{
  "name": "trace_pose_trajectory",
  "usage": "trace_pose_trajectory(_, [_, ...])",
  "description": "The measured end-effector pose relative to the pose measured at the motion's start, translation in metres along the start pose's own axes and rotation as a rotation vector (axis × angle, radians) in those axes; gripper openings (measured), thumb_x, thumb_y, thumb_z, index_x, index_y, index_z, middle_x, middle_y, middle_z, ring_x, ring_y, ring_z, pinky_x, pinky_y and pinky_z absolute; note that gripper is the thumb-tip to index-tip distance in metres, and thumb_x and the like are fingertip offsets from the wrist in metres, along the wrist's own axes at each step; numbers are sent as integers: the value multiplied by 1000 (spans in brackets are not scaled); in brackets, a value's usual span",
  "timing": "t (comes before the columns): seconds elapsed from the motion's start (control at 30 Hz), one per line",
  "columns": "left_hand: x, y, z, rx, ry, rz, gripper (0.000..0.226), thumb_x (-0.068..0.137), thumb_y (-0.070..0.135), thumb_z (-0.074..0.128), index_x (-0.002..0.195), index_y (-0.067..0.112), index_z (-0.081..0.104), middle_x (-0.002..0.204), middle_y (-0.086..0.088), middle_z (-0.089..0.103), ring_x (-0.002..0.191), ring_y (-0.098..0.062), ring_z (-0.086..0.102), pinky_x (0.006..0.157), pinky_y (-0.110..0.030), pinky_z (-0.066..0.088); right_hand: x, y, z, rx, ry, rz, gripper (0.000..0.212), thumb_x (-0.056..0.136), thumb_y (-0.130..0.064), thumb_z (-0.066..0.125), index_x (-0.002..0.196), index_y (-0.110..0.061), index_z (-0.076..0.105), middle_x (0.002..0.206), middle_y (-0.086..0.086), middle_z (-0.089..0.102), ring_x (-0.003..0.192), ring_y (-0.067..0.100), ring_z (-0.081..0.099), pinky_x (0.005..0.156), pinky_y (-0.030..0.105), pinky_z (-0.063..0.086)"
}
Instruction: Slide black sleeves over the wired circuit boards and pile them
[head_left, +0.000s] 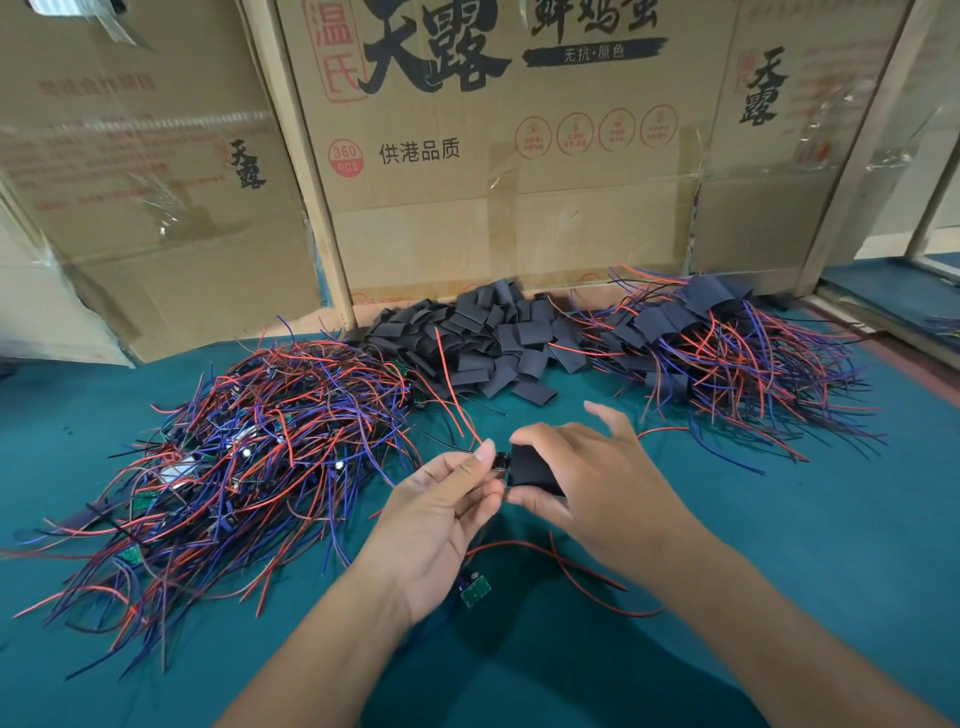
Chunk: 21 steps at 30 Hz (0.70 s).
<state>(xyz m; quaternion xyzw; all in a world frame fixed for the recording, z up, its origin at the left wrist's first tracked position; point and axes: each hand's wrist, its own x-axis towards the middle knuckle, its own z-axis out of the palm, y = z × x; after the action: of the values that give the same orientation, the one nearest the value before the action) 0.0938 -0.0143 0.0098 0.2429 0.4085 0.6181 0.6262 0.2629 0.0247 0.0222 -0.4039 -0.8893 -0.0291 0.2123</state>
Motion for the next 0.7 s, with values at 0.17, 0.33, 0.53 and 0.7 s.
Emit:
trace_pose_trajectory(0.17, [-1,1,0,172,-1,45,23,66,22,79,71,10,61,66,-6,60,51,-12,54,50,-18,50,2,1,0,7,-6,-22,45,92,-47,61,121,-12,59,104,1,70,99,26,64,108,40,31])
trace_pose_trajectory(0.33, [0,0,-2,223,12,21,28,66,24,81,75,9,59,64,-3,58,51,-12,52,49,-19,47,1,3,-4,95,-24,-15,45,94,-51,57,125,-18,54,111,-1,66,94,28,58,76,34,38])
trace_pose_trajectory(0.53, [1,-3,-2,230,-60,-50,25,71,26,78,75,8,62,67,-6,63,53,-10,57,51,-18,50,0,4,2,221,-69,-73,38,97,-41,56,127,-18,51,116,-2,60,104,20,54,81,32,42])
trace_pose_trajectory(0.7, [1,4,-4,208,-99,-73,19,75,21,75,78,7,62,72,-9,64,56,-13,61,55,-21,54,1,8,0,325,-60,-59,41,96,-35,60,131,-15,52,118,0,56,106,20,52,89,38,43])
